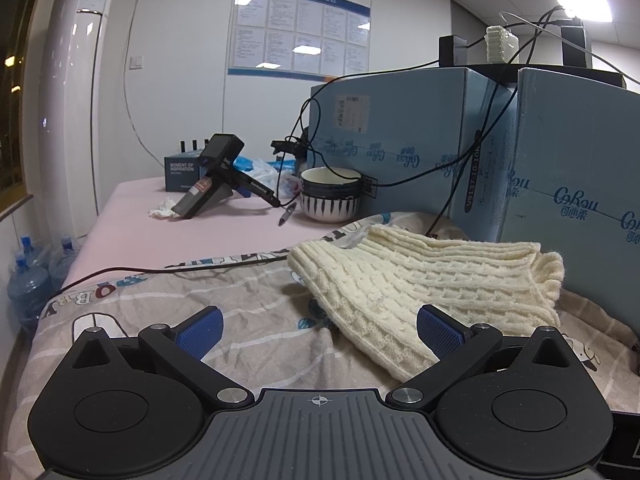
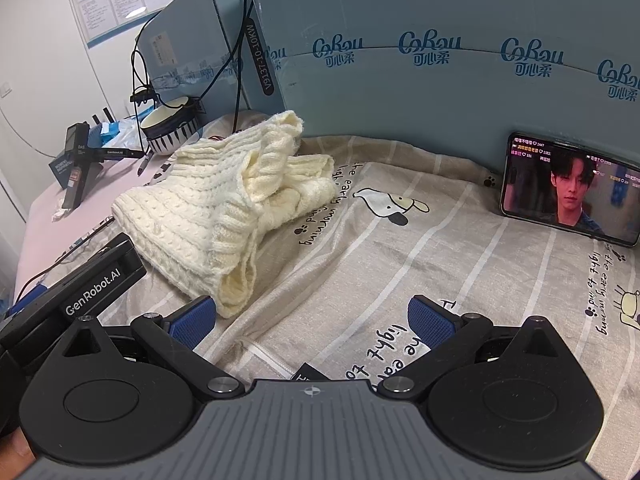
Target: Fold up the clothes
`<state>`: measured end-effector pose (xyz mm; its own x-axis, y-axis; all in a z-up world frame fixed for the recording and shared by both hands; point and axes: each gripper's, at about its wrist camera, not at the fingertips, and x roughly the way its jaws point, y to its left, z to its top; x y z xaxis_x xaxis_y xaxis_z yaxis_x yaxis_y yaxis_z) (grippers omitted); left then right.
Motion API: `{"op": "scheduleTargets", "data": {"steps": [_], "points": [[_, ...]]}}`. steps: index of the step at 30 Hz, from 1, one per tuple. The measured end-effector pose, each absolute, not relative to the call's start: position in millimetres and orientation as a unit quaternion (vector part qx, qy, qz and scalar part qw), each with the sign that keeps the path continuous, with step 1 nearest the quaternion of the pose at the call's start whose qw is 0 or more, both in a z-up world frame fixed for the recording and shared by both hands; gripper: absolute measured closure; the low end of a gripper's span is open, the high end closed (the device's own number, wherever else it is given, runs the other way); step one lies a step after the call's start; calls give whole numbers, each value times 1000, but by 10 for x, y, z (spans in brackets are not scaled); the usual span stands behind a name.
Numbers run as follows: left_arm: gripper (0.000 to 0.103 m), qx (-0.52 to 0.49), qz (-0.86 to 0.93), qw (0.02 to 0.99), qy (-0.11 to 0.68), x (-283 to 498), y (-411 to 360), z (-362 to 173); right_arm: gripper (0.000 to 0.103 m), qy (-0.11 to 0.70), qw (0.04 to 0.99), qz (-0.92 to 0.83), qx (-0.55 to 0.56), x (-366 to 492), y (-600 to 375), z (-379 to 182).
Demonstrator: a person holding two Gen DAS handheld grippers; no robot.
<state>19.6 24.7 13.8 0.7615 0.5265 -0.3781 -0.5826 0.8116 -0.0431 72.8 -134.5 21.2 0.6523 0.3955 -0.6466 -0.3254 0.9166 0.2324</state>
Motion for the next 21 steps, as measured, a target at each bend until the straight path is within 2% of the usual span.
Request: {"op": "scheduleTargets", "data": {"steps": [21], "points": [[0,-77,295,936,175,193,238,140,0,367,908,198,49,731,-1348,212]]}}
